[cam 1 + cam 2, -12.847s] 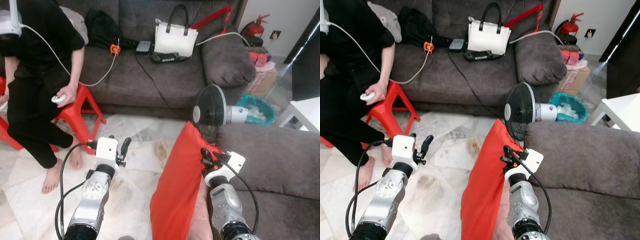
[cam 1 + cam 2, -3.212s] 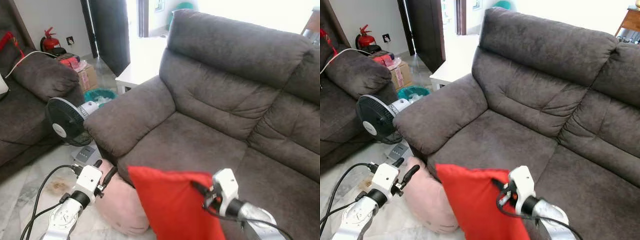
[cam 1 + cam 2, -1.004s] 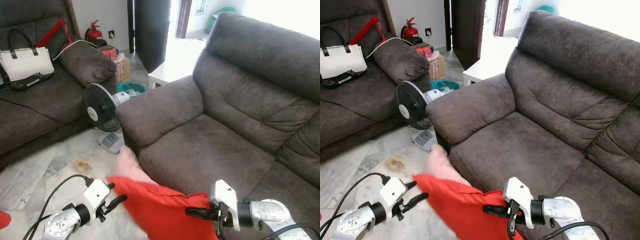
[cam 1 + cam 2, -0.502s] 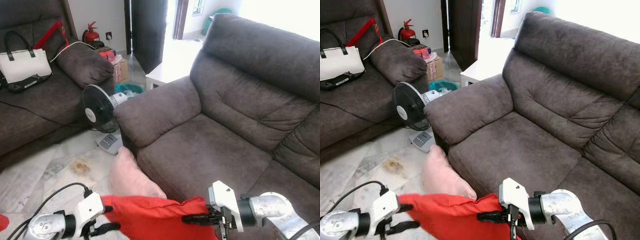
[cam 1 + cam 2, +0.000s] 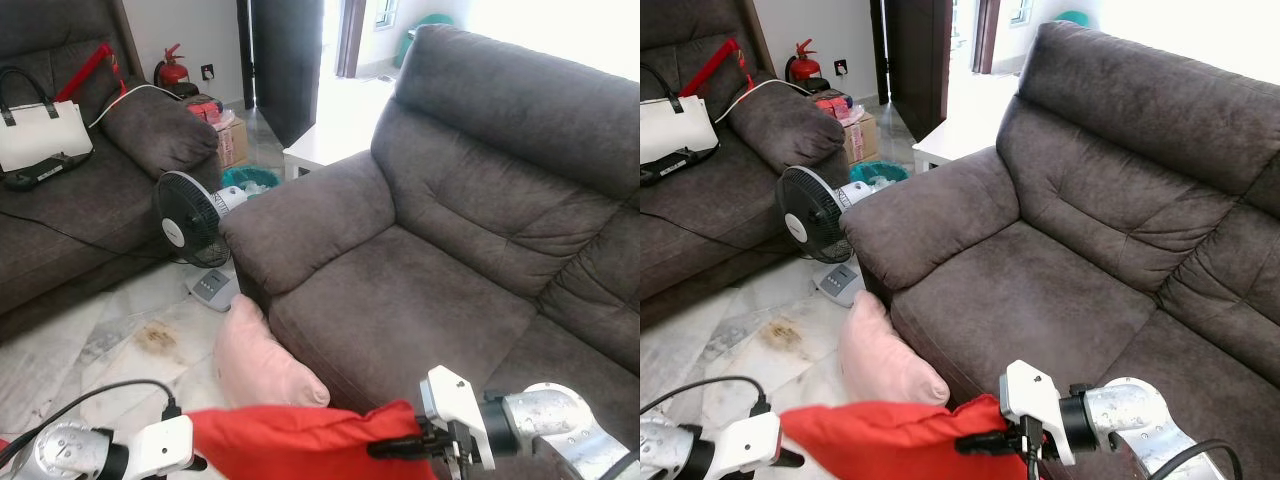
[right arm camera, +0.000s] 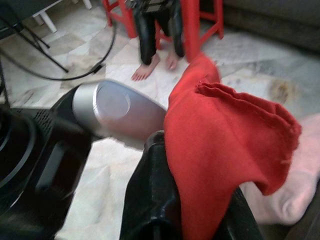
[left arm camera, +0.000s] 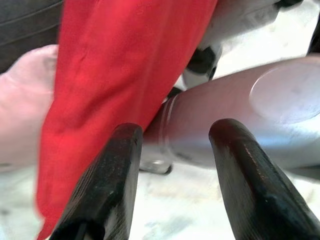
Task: Move the pillow to the sofa from floor
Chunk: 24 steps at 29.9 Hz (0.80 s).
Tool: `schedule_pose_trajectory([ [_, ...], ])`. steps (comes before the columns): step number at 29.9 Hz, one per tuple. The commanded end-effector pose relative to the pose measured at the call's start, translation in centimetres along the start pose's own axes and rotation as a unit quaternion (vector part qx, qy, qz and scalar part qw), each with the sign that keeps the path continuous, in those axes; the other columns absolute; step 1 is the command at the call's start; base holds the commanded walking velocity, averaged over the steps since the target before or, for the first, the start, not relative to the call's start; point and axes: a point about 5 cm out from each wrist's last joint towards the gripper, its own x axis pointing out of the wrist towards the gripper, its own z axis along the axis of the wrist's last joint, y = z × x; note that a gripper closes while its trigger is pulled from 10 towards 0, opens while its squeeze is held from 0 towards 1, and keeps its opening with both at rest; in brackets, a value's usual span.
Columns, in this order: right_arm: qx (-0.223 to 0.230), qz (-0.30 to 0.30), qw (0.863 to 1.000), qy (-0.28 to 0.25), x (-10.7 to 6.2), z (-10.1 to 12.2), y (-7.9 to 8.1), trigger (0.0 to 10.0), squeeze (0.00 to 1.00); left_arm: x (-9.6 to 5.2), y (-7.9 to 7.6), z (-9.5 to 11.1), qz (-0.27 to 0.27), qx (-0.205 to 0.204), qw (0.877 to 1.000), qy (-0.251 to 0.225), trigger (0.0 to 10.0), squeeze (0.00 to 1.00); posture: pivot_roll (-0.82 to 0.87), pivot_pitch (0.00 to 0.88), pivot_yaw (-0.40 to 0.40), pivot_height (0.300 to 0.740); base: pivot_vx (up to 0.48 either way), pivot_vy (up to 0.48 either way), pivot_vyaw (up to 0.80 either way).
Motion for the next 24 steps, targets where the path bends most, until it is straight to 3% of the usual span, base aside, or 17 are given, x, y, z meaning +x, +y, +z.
schedule_pose_trajectory([
  [1, -0.041, 0.011, 0.999, -0.006, -0.5, 1.3, 0.1, 10.0, 0.00, -0.3, 0.2, 0.1, 0.000, 0.038, 0.999, 0.028, 10.0, 0.00, 0.13, 0.005, -0.077, 0.740, 0.000, 0.000, 0.00],
  [3, -0.041, 0.007, 0.998, 0.043, -0.9, 0.2, 0.0, 10.0, 0.00, -0.5, 0.6, -0.2, 0.008, 0.072, 0.996, 0.060, 10.0, 0.00, 0.13, 0.004, -0.075, 0.740, 0.000, 0.000, 0.00],
  [7, -0.035, 0.006, 0.995, 0.095, -1.6, -1.3, 0.1, 10.0, 0.00, -0.6, 0.5, -0.9, 0.008, 0.091, 0.992, 0.084, 10.0, 0.00, 0.13, 0.001, -0.073, 0.740, 0.000, 0.000, 0.00],
  [11, -0.035, 0.007, 0.994, 0.102, -1.7, -1.6, 0.2, 10.0, 0.00, -0.9, 0.5, -1.5, 0.007, 0.115, 0.987, 0.115, 10.0, 0.00, 0.13, 0.000, -0.071, 0.740, 0.000, 0.000, 0.00],
  [14, -0.037, 0.006, 0.995, 0.090, -1.5, -1.3, 0.3, 10.0, 0.00, -1.4, 2.0, -2.4, 0.069, 0.173, 0.971, 0.153, 10.0, 0.00, 0.13, 0.000, -0.068, 0.740, 0.000, 0.000, 0.00],
  [18, -0.044, 0.005, 0.997, 0.056, -1.5, -0.4, 0.2, 10.0, 0.00, -1.3, 3.2, -2.3, 0.123, 0.223, 0.956, 0.146, 10.0, 0.00, 0.13, 0.000, -0.068, 0.740, 0.000, 0.000, 0.00],
  [24, -0.048, 0.022, 0.996, 0.068, -1.8, -0.6, 0.6, 10.0, 0.00, -0.4, 2.7, -1.9, 0.122, 0.215, 0.965, 0.092, 10.0, 0.00, 0.12, 0.000, -0.072, 0.740, 0.000, 0.000, 0.00],
])
